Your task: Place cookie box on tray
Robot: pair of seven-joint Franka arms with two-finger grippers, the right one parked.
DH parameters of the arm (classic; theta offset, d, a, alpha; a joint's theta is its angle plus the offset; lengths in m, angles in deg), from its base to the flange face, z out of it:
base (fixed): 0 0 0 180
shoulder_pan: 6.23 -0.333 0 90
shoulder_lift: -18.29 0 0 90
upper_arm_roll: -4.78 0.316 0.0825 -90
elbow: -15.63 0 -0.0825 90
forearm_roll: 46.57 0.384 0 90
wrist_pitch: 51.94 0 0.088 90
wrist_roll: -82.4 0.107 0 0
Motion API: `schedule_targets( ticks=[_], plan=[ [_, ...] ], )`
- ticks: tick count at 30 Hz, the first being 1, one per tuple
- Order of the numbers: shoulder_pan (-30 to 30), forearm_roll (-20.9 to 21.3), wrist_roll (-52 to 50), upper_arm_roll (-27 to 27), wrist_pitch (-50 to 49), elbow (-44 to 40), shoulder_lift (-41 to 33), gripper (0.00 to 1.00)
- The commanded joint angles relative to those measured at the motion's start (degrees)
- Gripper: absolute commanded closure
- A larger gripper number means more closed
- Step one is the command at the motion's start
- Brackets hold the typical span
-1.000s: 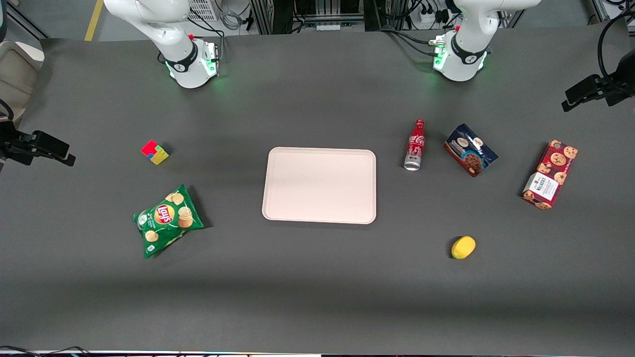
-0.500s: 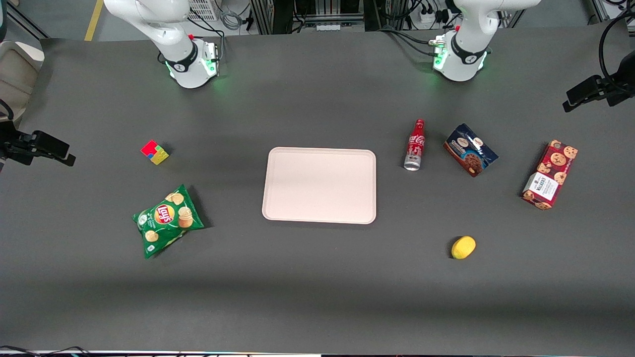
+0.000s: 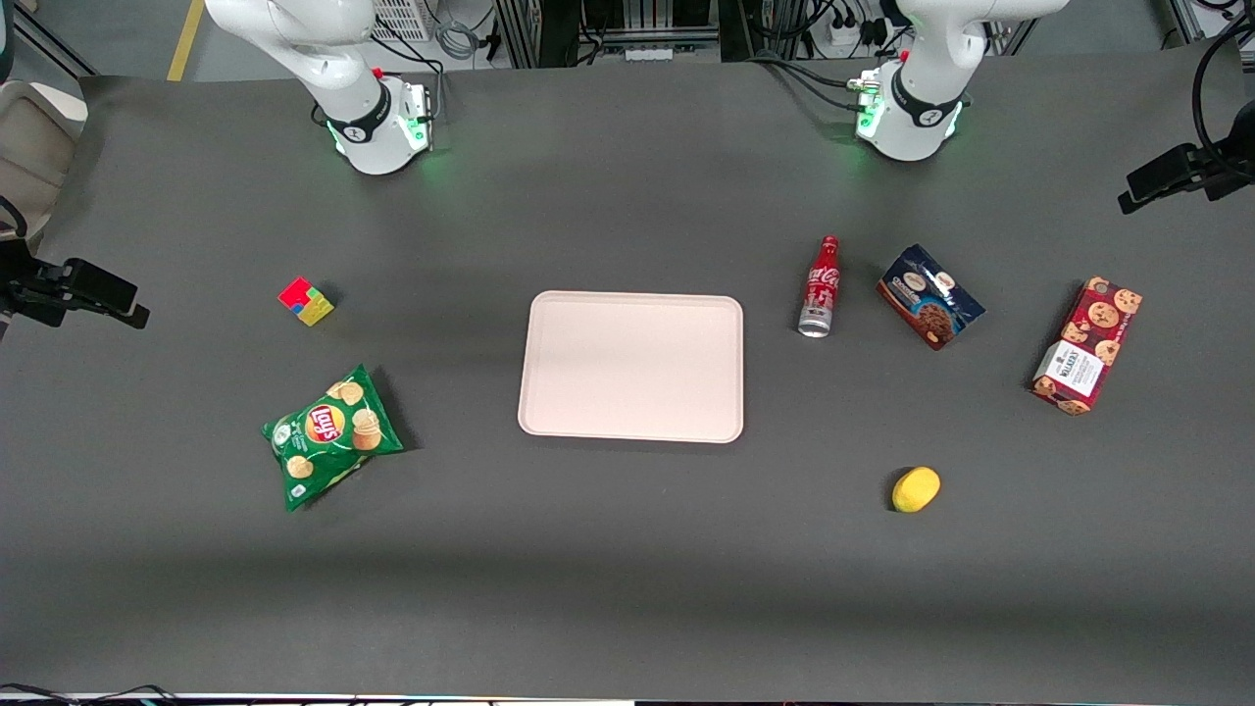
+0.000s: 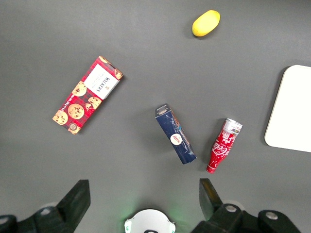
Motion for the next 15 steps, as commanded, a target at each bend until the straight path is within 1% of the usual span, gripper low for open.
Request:
schedule_targets(
  ticks=[1, 4, 10, 15],
  plan=[
    [-0.4, -0.1, -2.3, -0.2, -1.7, -0.9, -1.0, 0.0],
    [-0.4, 0.5, -2.6, -0.9, -1.9, -0.7, -1.9, 0.0],
    [-0.4, 1.3, -4.0, -4.6, -1.4, -0.6, -2.2, 0.0],
    [-0.4, 1.4, -4.5, -6.5, -1.4, -0.4, -2.1, 0.0]
  ],
)
